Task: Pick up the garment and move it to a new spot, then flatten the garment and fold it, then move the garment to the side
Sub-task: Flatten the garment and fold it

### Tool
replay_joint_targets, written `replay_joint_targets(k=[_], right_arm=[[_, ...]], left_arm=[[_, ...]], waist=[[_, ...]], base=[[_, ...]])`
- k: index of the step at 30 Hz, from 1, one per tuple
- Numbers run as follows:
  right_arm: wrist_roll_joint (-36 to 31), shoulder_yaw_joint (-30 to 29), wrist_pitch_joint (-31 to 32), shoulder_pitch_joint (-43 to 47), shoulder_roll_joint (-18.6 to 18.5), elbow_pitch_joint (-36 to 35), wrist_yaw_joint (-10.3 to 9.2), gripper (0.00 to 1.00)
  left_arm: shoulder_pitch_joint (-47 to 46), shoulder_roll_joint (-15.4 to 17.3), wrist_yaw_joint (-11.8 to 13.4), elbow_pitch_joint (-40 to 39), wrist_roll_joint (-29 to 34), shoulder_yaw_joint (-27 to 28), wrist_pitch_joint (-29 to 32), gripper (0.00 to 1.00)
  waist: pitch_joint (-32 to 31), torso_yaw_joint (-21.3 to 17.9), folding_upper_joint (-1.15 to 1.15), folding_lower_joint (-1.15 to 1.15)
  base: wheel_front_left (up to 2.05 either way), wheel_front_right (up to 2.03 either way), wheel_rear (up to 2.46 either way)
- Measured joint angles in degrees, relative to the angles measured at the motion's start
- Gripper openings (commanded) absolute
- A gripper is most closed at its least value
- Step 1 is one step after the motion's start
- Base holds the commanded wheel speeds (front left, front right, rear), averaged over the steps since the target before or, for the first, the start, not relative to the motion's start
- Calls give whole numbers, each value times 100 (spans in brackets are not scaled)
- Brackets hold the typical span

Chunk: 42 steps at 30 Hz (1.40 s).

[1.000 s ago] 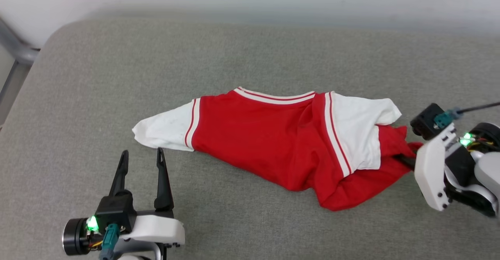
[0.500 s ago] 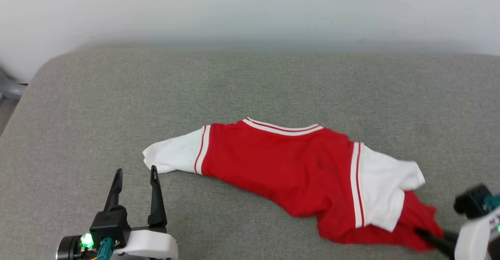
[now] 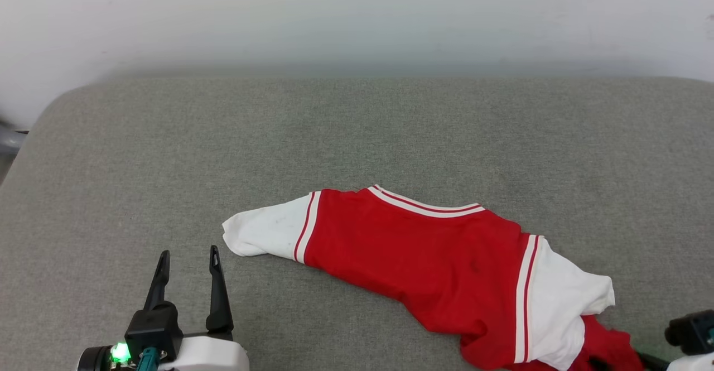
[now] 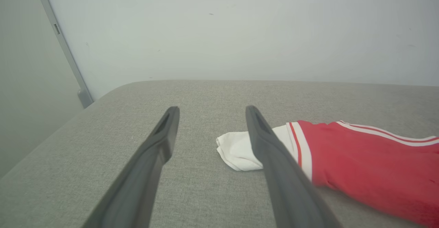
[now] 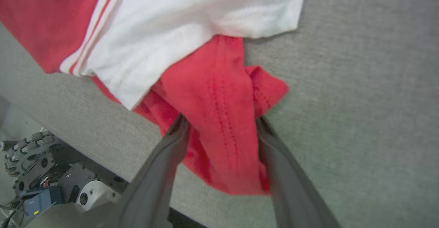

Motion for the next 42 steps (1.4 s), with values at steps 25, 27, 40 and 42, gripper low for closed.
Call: replay_joint_targets(k=[25, 27, 40, 42], right_arm=[[-1646, -1863, 2685, -1104, -174, -2455, -1, 100], [-1604, -1535, 3077, -1461, -183, -2276, -2, 100], [-1181, 670, 3577, -3065, 346, 190, -1, 100], [-1031, 783, 3461, -3114, 400, 401, 0, 100]], left_arm=[[-165, -5, -49, -85, 149, -116, 0, 100], [-231, -7, -51, -77, 149, -166, 0, 100], [-616, -9, 46, -40, 57, -396, 0, 100], [-626, -11, 48, -27, 57, -403, 0, 100]], waist=[[260, 44, 0, 0], [344, 105, 0, 0], [947, 524, 0, 0], [976, 529, 0, 0]], base=[[0, 0, 0], [0, 0, 0], [0, 0, 0], [0, 0, 0]])
